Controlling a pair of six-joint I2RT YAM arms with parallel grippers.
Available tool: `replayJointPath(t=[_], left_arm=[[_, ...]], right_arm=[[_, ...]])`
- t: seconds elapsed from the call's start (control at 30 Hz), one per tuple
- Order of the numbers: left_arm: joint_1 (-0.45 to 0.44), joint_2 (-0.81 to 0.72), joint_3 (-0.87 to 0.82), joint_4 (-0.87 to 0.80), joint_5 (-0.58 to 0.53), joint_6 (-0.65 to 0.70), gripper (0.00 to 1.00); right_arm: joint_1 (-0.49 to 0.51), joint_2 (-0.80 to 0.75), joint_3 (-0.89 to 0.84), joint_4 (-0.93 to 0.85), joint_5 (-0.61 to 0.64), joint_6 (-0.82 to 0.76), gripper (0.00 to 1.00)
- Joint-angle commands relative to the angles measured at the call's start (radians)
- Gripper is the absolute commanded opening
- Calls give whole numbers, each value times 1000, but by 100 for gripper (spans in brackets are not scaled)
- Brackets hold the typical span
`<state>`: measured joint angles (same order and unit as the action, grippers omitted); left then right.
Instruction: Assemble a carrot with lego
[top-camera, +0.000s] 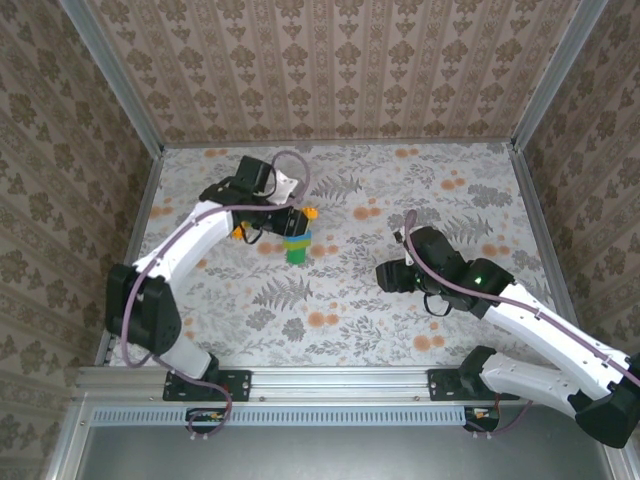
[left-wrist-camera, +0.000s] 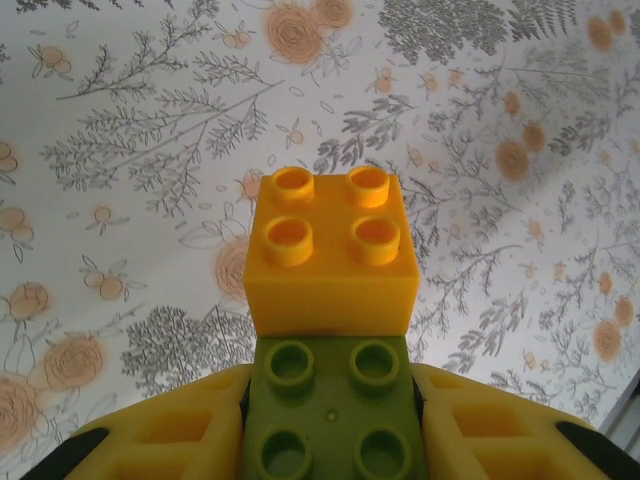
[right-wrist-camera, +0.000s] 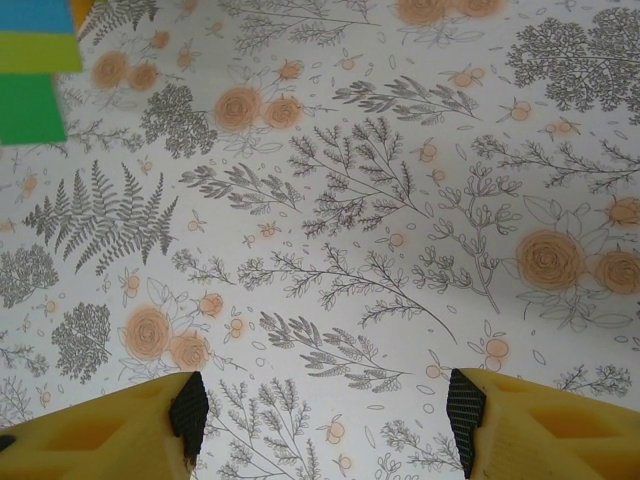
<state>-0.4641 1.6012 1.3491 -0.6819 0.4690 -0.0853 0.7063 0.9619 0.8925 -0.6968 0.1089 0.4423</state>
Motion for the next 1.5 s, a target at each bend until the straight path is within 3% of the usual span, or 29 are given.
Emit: replayJointPath(t=[0.0,0.3,0.63,1.47], left_arm=[[1,93,126,-134,-9,28,37],[98,389,402,-284,13,101,36],[136,591,610,-387,35,137,35],[195,757,791,-441,44,153,43]], right_arm=[[-18,-19,-25,35,-60,-43,67],[-50,-34,-71,65,-127,-59,67],[-89,-14,-104,100,-184,-78,67],[-146,31,-144,151,-249,-90,67]])
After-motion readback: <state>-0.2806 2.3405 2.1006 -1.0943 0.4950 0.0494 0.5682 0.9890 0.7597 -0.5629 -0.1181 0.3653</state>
